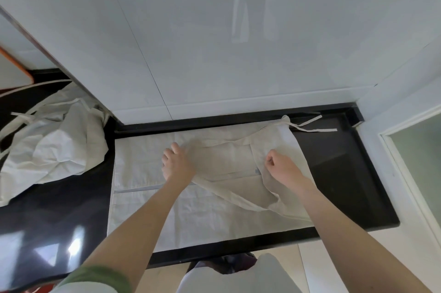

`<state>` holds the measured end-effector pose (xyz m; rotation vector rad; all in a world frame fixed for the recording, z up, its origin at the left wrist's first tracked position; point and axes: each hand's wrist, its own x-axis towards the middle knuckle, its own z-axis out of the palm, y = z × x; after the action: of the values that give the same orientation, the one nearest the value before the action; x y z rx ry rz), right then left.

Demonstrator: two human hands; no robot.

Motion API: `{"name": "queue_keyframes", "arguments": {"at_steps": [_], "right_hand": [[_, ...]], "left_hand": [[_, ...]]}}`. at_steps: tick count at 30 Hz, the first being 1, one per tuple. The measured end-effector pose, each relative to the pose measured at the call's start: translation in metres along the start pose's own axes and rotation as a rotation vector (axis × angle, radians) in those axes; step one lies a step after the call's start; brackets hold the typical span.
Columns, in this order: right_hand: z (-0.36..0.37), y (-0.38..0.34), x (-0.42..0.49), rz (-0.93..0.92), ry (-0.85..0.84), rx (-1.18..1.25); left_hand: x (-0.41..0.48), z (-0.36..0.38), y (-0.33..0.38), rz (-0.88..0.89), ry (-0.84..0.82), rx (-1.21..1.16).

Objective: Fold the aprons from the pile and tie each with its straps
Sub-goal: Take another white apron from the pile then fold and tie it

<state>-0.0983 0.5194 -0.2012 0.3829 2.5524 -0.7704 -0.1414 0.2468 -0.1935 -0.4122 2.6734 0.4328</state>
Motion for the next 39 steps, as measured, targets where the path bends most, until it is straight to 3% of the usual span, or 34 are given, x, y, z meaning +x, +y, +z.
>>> {"name": "queue_keyframes", "arguments": {"at_steps": [5,9,13,17,27,33,39], "right_hand": [[-0.014,-0.015,0.021,-0.118,0.148,-0.159],[-0.024,-0.026,0.044,-0.286,0.168,-0.297],[-0.031,-0.038,0.066,-0.388,0.033,-0.367],[-0.030,-0.045,0.079,-0.321,-0.169,-0.454],[-0.038,-0.056,0.086,-0.263,-0.192,-0.595],[-0.033,-0.056,0.086,-0.341,-0.018,-0.798],[-0.042,-0.057,0.078,-0.254,0.007,-0.779]], "left_hand": [[0.014,-0.004,0.024,0.291,0.012,0.053],[0.030,0.007,0.033,0.522,0.028,0.311],[0.044,0.011,0.033,0.489,-0.007,0.426],[0.057,0.000,0.034,0.570,-0.012,0.512],[0.070,-0.004,0.042,0.434,-0.012,0.462],[0.069,-0.005,0.035,0.594,0.023,0.508],[0.064,-0.023,0.033,0.581,0.050,0.470]]}}
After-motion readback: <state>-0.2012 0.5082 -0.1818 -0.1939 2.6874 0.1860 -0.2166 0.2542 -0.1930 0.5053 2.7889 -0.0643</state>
